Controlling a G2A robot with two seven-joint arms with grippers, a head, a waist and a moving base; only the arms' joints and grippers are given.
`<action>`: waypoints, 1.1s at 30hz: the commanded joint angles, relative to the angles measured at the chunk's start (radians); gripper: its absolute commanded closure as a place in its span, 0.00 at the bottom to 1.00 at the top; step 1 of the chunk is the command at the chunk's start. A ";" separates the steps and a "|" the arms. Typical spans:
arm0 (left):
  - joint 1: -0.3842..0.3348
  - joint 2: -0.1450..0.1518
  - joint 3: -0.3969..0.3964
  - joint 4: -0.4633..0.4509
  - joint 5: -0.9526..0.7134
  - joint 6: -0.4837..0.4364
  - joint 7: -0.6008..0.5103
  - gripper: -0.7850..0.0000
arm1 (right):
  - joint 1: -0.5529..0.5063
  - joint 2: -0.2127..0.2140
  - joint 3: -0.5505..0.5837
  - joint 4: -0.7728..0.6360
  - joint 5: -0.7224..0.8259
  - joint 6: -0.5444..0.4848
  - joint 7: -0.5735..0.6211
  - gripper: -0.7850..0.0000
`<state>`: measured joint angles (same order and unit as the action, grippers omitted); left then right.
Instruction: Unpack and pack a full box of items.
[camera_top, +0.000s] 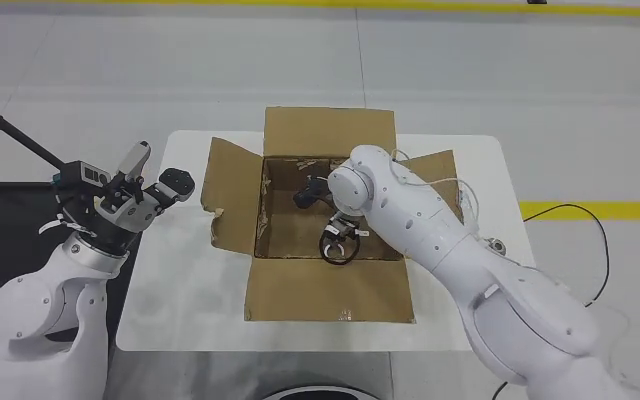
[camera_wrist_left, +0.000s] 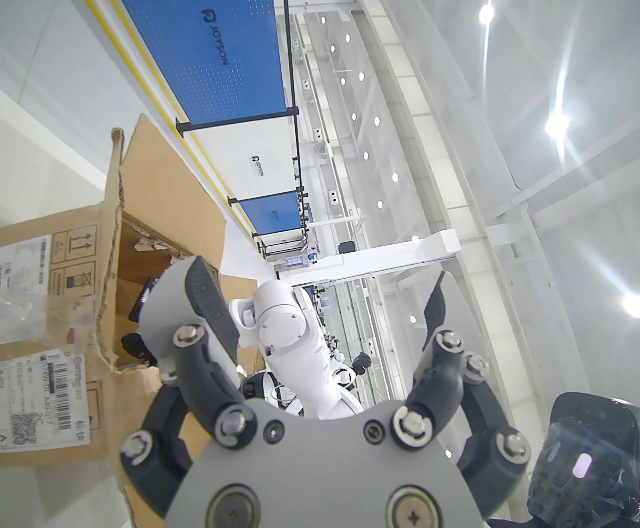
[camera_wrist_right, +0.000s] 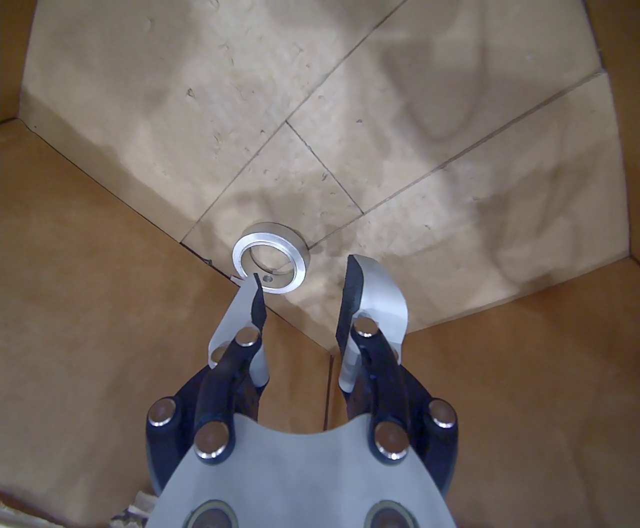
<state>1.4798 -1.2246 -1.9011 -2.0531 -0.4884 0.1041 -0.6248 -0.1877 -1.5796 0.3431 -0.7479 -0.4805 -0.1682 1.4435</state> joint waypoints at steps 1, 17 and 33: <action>0.000 0.000 0.000 0.000 0.000 0.000 0.000 0.00 | 0.001 -0.010 -0.003 0.027 0.003 -0.006 0.000 0.54; 0.000 0.000 0.000 0.000 0.000 0.000 0.000 0.00 | -0.006 -0.091 -0.024 0.199 0.005 -0.072 -0.039 0.64; 0.000 0.000 0.000 0.000 0.000 0.000 0.000 0.00 | 0.013 -0.134 -0.017 0.305 -0.025 -0.107 -0.088 1.00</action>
<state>1.4798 -1.2246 -1.9011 -2.0531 -0.4885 0.1041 -0.6248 -0.1774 -1.7133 0.3242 -0.4445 -0.5043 -0.2764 1.3589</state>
